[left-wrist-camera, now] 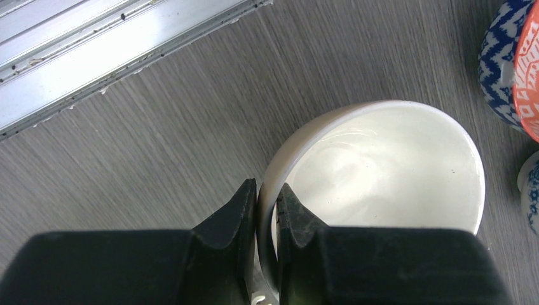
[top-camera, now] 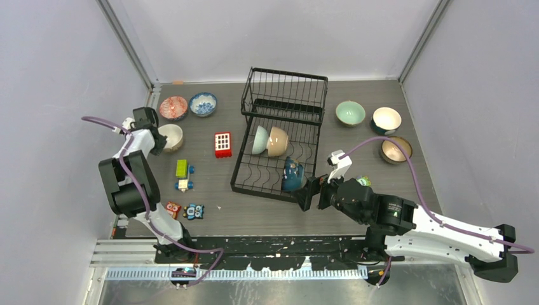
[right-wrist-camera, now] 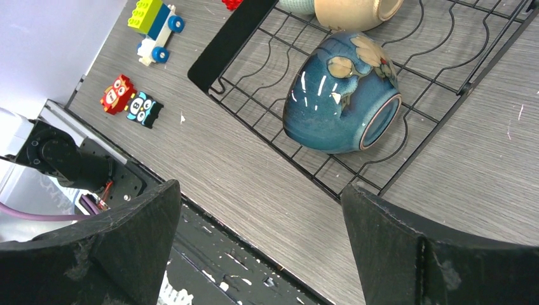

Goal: Unload the bowls from the dish rack
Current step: Place the bowl at the center of the board.

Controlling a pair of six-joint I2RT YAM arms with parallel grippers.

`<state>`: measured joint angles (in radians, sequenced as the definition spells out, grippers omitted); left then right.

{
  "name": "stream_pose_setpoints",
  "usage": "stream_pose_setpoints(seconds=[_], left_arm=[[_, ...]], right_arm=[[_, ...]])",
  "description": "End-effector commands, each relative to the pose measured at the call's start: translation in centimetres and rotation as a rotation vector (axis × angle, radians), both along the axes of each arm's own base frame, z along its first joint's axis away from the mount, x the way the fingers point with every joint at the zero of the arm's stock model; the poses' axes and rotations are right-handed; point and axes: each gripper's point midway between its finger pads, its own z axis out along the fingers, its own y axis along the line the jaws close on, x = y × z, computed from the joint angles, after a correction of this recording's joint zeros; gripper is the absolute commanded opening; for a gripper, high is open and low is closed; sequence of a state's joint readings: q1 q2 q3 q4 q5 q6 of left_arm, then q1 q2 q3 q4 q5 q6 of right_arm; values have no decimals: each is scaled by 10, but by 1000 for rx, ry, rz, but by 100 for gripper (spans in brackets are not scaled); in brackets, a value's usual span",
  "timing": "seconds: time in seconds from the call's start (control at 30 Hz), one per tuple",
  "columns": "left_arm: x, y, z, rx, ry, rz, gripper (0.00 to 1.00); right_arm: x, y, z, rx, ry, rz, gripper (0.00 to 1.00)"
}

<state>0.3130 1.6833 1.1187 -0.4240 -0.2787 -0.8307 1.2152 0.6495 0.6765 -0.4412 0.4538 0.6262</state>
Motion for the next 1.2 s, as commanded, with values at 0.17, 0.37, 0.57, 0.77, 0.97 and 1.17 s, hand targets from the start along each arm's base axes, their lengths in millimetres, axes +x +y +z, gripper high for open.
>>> stream_pose_setpoints(seconds=[0.17, 0.37, 0.57, 0.77, 0.97, 1.17], left_arm=[[41, 20, 19, 42, -126, 19, 0], [43, 19, 12, 37, -105, 6, 0], [40, 17, 10, 43, -80, -25, 7], [37, 17, 16, 58, -83, -44, 29], [32, 13, 21, 61, -90, -70, 58], [28, 10, 46, 69, -143, -68, 80]], right_arm=[[8, 2, 17, 48, -33, -36, 100], [8, 6, 15, 38, -30, -31, 100], [9, 6, 15, 34, -33, -30, 100], [9, 3, 14, 27, -35, -34, 100], [7, 3, 11, 29, -9, -40, 100], [6, 1, 12, 20, -2, -43, 100]])
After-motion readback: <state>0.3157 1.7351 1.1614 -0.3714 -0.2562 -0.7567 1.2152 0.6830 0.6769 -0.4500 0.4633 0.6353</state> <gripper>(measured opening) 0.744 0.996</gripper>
